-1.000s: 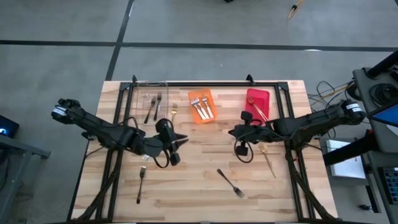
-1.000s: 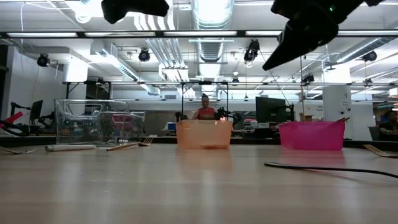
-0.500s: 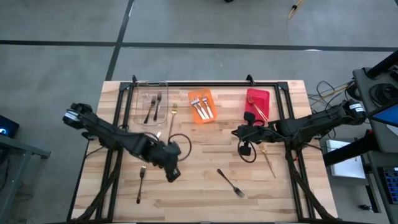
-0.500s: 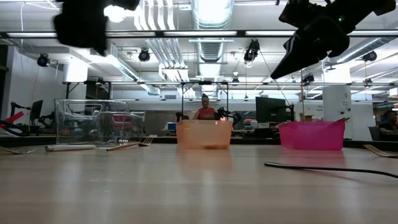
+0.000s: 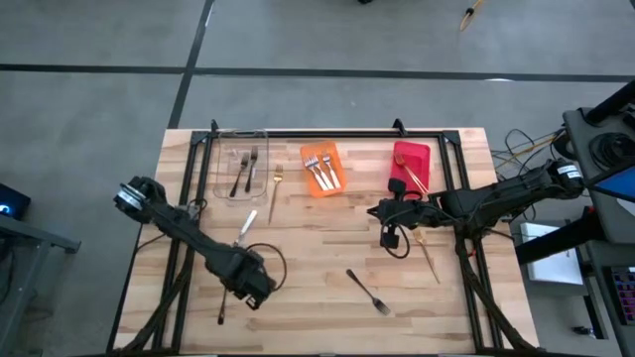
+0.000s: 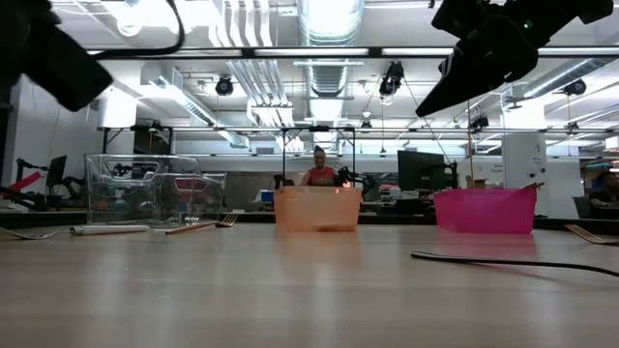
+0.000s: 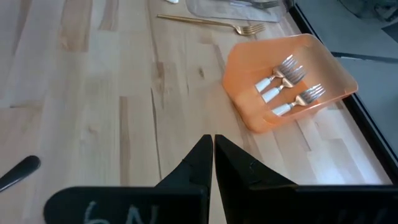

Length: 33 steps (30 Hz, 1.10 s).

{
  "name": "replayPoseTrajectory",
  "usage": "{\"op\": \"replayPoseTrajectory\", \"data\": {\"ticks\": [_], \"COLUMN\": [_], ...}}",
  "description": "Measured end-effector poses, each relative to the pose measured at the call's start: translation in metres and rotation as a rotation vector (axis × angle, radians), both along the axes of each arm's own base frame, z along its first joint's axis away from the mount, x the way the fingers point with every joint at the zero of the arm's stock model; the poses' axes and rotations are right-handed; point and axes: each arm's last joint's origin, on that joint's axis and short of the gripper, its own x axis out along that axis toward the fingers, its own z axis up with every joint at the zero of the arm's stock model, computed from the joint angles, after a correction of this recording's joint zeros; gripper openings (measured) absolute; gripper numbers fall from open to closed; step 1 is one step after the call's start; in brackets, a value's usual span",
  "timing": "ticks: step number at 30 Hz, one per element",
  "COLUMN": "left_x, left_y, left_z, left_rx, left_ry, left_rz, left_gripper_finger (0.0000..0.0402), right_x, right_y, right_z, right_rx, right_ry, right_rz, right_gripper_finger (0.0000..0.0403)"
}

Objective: Sort silverware by color (type)
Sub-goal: Put the left black fork into the transparent bin

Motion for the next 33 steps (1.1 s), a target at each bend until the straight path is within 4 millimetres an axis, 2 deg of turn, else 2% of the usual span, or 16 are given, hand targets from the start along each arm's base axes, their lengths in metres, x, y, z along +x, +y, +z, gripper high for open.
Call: {"op": "replayPoseTrajectory", "data": {"ticks": [10,23,28,33], "left_x": [-0.024,-0.047,-0.057,-0.056], "left_y": [-0.017,-0.027,-0.027,-0.027], "left_z": [0.001,-0.012,-0.020,-0.022], "left_rx": [0.206,0.293,0.330,0.348], "left_ry": [-0.016,0.017,0.023,-0.017], "left_rz": [0.186,0.286,0.311,0.315], "left_gripper_finger": [0.0057,0.0151,0.0154,0.0150], "right_x": [0.001,0.002,0.003,0.003], "right_y": [0.000,0.000,0.000,0.000], "right_z": [0.001,0.003,0.004,0.003], "right_rx": [0.007,0.027,0.029,0.029], "right_ry": [-0.017,-0.045,-0.056,-0.055], "right_rz": [-0.003,-0.015,-0.015,-0.015], "right_gripper_finger": [0.0009,0.0009,0.0009,0.0009]}}
